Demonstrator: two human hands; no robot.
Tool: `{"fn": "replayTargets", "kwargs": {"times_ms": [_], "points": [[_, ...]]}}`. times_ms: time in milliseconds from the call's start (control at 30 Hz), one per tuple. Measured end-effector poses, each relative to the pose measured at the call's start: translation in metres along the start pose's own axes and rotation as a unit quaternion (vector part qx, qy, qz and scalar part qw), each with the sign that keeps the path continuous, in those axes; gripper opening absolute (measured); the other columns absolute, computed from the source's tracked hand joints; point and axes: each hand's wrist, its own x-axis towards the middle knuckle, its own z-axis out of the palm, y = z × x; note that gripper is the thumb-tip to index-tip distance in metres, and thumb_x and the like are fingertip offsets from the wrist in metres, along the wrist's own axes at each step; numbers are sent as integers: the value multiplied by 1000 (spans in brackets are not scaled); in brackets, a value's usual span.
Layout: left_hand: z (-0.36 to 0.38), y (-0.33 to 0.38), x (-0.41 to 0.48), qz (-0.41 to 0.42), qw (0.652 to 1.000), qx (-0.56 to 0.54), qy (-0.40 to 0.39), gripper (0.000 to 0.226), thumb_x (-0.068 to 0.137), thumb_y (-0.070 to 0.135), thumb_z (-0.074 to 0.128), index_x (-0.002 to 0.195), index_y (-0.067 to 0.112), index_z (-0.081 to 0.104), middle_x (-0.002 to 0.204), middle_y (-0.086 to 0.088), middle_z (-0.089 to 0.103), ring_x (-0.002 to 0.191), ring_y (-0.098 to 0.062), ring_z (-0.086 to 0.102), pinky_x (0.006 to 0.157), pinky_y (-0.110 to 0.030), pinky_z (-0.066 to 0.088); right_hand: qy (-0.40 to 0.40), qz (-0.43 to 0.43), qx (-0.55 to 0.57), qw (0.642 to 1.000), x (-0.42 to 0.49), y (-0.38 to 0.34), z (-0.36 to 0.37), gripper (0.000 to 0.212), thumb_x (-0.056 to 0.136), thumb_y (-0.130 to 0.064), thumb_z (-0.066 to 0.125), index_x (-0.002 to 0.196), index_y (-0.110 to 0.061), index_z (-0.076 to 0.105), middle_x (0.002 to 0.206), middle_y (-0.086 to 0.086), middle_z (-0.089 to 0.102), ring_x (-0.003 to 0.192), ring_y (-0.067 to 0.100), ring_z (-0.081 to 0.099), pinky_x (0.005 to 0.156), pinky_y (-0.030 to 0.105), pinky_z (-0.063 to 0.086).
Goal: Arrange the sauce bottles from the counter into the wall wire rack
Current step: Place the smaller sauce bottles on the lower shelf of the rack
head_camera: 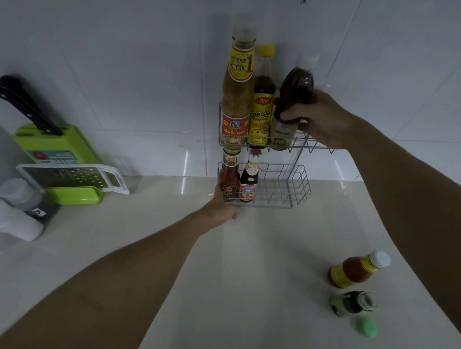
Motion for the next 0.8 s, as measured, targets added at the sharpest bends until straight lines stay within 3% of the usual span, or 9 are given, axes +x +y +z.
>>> {"fn": "replayTargets", "kwargs": {"times_ms": [233, 333, 467, 667, 800], "points": [[0, 0, 0, 0, 1000, 0, -2, 89, 82, -9, 54, 153, 18, 9, 129, -5, 41, 112, -18, 40, 65, -17, 37, -29, -14, -3, 999, 4, 0, 0, 73, 66, -15, 83, 133, -10, 56, 133, 14, 65, 124, 28, 61, 109, 49, 45], [0, 0, -1, -7, 1000, 7, -5, 93, 81, -8, 55, 155, 21, 5, 133, -4, 41, 114, -18, 39, 68, -19, 38, -40, -22, 0, 999, 6, -1, 6, 65, 73, -16, 83, 133, -13, 56, 130, 10, 66, 124, 25, 62, 109, 46, 46], [-3, 0, 1, -13, 1000, 15, -10, 97, 81, -6, 55, 156, 23, 1, 137, -4, 40, 117, -18, 38, 87, -30, 36, -52, -27, -9, 998, 10, 3, 12, 44, 77, -13, 74, 120, -18, 64, 121, 6, 70, 119, 22, 65, 104, 41, 50], [0, 3, 4, -11, 1000, 11, -2, 92, 81, -7, 55, 154, 18, 5, 126, -3, 43, 112, -19, 42, 71, -22, 40, -40, -44, -4, 998, 10, 6, 10, 34, 79, -7, 75, 111, -17, 67, 115, 5, 73, 115, 23, 68, 102, 42, 52], [0, 0, 4, -17, 1000, 7, 1, 95, 81, -6, 56, 155, 22, 3, 134, -5, 43, 115, -19, 41, 81, -27, 40, -49, -49, -2, 998, 9, 6, 11, 38, 78, -8, 77, 114, -17, 68, 119, 8, 72, 118, 25, 66, 102, 44, 52]]}}
